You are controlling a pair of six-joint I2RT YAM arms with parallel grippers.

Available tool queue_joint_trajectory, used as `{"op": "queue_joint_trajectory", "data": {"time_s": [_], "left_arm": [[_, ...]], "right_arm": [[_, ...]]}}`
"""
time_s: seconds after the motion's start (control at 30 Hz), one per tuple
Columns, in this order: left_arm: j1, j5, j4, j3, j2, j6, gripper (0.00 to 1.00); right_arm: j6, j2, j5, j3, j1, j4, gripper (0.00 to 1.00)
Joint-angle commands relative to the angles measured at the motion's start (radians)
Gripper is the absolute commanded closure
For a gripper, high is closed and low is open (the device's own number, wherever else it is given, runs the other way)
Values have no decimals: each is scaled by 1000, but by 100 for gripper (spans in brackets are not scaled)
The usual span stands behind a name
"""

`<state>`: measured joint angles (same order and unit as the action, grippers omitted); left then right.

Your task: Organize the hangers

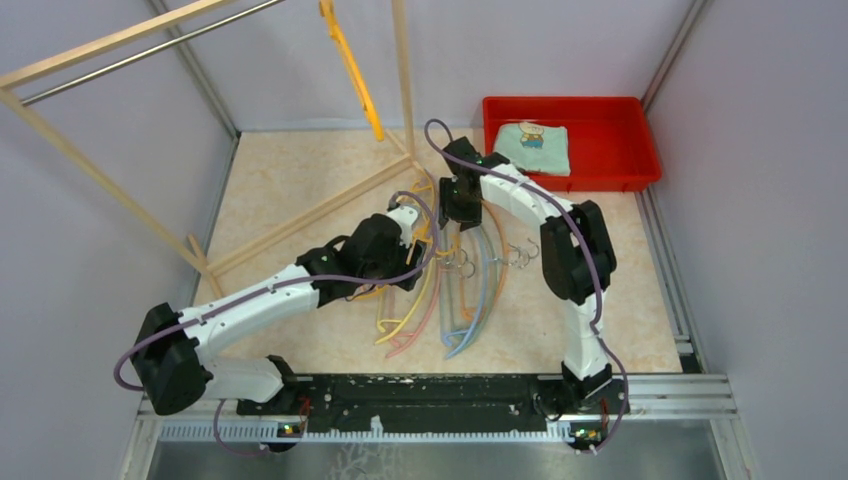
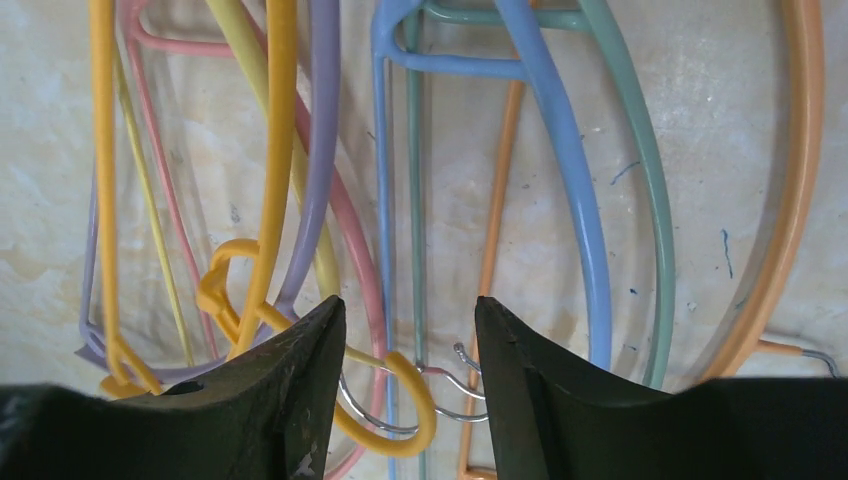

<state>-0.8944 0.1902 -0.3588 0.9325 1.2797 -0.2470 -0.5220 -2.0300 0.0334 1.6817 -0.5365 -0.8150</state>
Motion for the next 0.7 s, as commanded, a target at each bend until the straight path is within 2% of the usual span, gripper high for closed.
{"op": "queue_joint_trajectory", "data": {"time_s": [0.0,0.2,0.37,0.47,0.67], "left_arm": [[-21,40,29,8,4,-6,28],[-37,96,43,19,60,24,28],[-33,177,83,5,153,46,37],[-17,174,94,8,197,43,42],[24,125,144,-22,211,35,44]], "right_arm": [[24,54,40,33,0,63,49],[8,53,68,60,25,98,49],[18,76,84,77,48,90,48],[20,113,100,35,74,108,48],[22,168,129,-61,129,149,48]]}}
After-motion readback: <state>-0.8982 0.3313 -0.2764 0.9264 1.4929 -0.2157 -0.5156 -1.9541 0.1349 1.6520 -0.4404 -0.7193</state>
